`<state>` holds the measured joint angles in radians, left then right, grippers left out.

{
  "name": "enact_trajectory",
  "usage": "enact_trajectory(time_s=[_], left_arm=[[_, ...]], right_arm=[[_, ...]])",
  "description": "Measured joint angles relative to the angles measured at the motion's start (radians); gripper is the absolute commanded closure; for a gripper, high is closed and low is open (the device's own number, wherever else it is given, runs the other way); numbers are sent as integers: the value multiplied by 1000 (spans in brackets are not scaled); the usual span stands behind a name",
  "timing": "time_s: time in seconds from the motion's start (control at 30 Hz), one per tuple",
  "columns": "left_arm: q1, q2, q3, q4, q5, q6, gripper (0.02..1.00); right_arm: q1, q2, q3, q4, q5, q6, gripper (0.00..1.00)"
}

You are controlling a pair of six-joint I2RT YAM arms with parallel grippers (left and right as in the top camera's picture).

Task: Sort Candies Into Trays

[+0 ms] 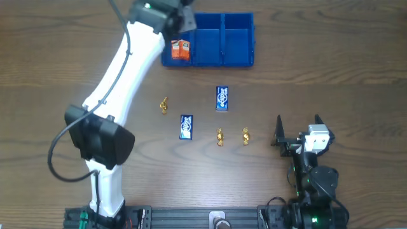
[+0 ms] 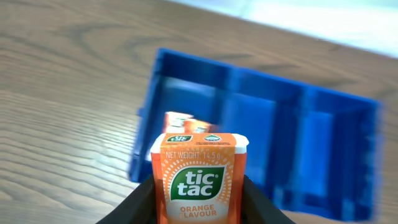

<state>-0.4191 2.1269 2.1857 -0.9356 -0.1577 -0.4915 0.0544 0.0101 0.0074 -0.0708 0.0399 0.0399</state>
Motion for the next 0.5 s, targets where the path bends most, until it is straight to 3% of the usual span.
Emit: enact_trajectory(time_s=[0.5], left_arm=[[30, 155, -4, -3, 70, 101, 663]], right_arm=[[0, 0, 0, 0, 0, 0, 3]])
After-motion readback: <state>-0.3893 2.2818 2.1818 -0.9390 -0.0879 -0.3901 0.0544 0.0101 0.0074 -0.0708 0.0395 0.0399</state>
